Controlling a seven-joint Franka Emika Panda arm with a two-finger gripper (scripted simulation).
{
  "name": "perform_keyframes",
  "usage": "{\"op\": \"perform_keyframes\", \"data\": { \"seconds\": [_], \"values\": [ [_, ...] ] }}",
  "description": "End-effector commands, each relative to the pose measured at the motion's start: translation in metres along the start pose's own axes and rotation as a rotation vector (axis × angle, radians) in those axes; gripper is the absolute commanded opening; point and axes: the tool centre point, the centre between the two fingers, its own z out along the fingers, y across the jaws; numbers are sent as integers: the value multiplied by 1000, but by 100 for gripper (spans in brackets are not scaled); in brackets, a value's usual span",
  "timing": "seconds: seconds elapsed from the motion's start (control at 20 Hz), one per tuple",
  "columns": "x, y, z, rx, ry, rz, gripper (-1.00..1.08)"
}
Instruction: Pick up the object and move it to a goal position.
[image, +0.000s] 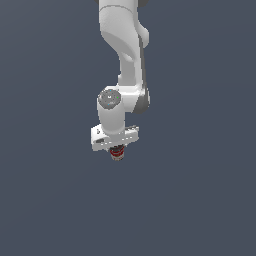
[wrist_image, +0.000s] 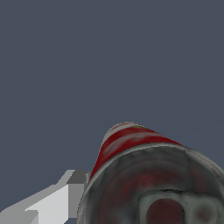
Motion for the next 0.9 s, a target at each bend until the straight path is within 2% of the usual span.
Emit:
{"op": "perform_keyframes", "data": {
  "seconds": [0.0,0.45,0.85],
  "values": [
    [1,0,1,0,1,-1,-100],
    [-1,1,-5,0,0,0,-100],
    [-8,12,-43,0,0,0,-100]
  ]
}}
